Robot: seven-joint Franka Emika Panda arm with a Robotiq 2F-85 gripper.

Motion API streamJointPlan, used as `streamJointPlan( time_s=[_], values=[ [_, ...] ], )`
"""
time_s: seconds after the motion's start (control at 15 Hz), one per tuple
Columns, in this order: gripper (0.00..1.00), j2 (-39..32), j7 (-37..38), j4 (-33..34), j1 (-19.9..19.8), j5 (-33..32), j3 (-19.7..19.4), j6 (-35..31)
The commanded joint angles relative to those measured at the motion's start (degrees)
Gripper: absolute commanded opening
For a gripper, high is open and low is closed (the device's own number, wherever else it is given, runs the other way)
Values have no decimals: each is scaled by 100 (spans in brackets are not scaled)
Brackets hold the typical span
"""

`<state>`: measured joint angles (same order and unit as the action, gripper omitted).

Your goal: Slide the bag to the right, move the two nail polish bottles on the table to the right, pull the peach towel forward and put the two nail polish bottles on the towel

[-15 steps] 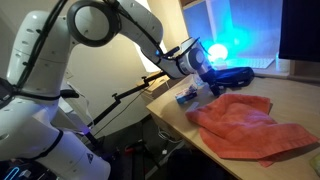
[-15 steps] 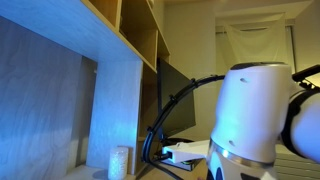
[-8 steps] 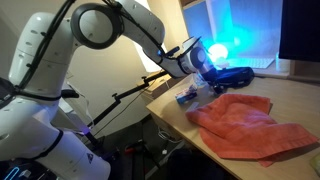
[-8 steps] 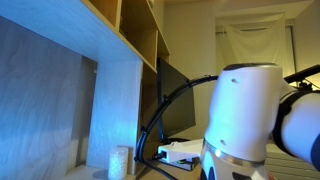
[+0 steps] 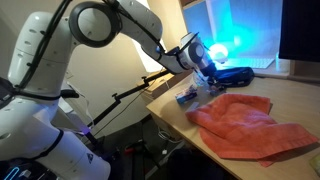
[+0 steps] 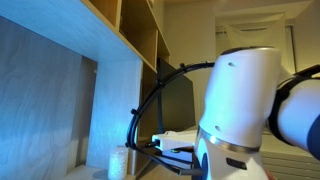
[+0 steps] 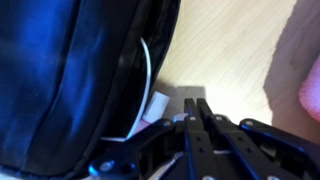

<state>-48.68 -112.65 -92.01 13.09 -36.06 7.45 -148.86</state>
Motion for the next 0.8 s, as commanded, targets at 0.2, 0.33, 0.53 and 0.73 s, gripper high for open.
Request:
streamJointPlan(
  time_s=[0.2, 0.33, 0.53, 0.73],
  values=[
    [55, 263, -84, -42, 163, 50, 16, 576],
    [70, 302, -50, -100, 190, 49, 23, 701],
    [92, 350, -22, -209, 207, 69, 77, 741],
    [100, 340, -49, -293, 170, 121, 192, 642]
  ],
)
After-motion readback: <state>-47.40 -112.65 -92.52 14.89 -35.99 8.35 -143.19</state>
